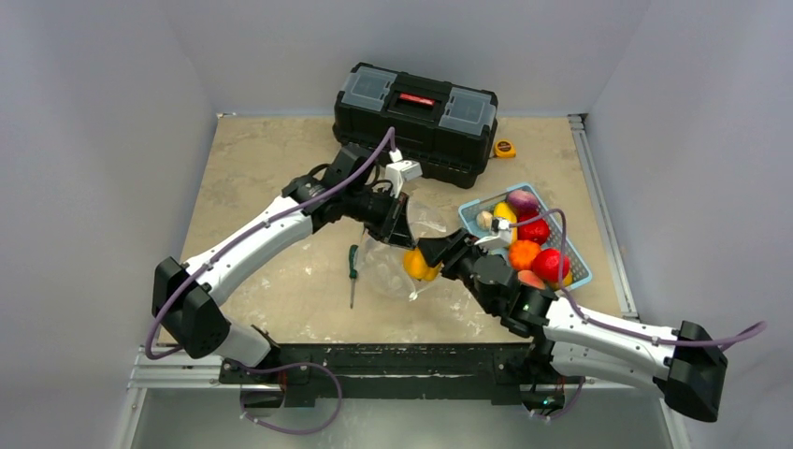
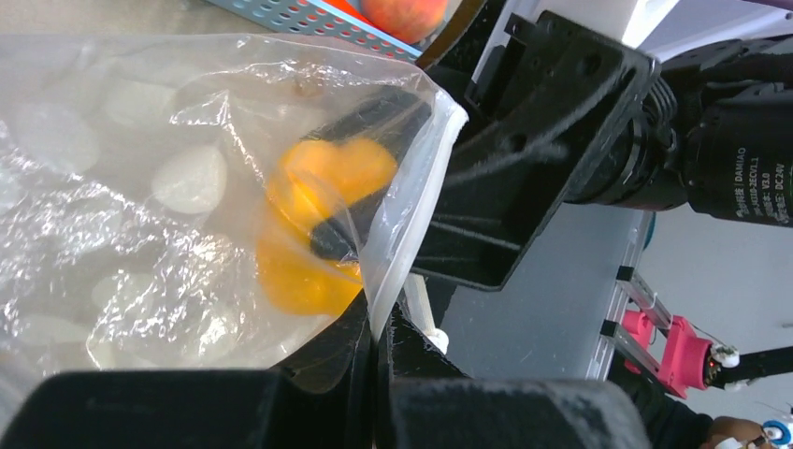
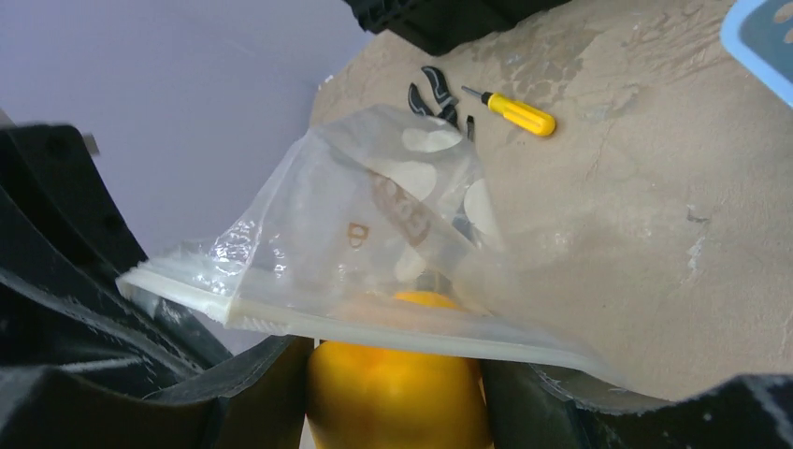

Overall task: Place the food in the zip-top bag and seal the zipper
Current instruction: Place the fake vegetable in the zipper food storage bag, then adjust the zipper food storage bag at the center of the board.

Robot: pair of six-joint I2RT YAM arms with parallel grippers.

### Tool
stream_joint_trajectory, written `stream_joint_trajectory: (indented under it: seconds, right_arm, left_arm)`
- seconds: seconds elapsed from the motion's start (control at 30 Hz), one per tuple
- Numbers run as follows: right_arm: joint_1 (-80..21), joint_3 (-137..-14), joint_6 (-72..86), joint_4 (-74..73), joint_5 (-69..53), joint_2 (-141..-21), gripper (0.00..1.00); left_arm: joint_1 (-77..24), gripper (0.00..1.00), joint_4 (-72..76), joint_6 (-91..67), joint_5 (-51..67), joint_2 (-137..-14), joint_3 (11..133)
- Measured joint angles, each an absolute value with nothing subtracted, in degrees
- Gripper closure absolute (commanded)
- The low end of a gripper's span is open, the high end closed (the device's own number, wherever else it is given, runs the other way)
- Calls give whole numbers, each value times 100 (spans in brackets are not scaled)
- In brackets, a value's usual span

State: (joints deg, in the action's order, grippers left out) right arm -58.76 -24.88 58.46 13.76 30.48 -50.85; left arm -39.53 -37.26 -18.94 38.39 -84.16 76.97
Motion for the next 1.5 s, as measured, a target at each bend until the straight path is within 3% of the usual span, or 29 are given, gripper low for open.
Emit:
stream_joint_trajectory:
  seconds: [0.2,0.4,0.57,0.7,1.13,1.33,1.5]
  right_arm:
    - [-5870,-2421,6394,1490,3487,-4923,97]
    - [-5870,-2526,6351,1566,3496,-5207,59]
    - [-5835,-2945,5951,926,3284,-5275,13]
    - [-5756,-3726,5404,-268,3033,-5527,3]
    - [-5830,-5339,4740,-2910,2515,-5070,9]
    - [-5828,-5065,4853,-3205,2812,-4668,12]
    - [-5828,-4278,5083,-2904,2895,-4866,28]
  left_arm:
    - [-4053,100,-3662,-1914,4091,-8455,7693]
    - [-4211,100,-3568,-1909,4147,-8455,7634]
    - [-4226,100,-3642,-1911,3863,-8455,7620]
    - [-4147,100,-3920,-1959,3470,-8453,7612]
    - [-3638,100,-3730,-2425,3516,-8628,7599]
    - [-3640,100,-3701,-2451,3555,-8630,7599]
    - [-3640,100,-3697,-2451,3594,-8630,7599]
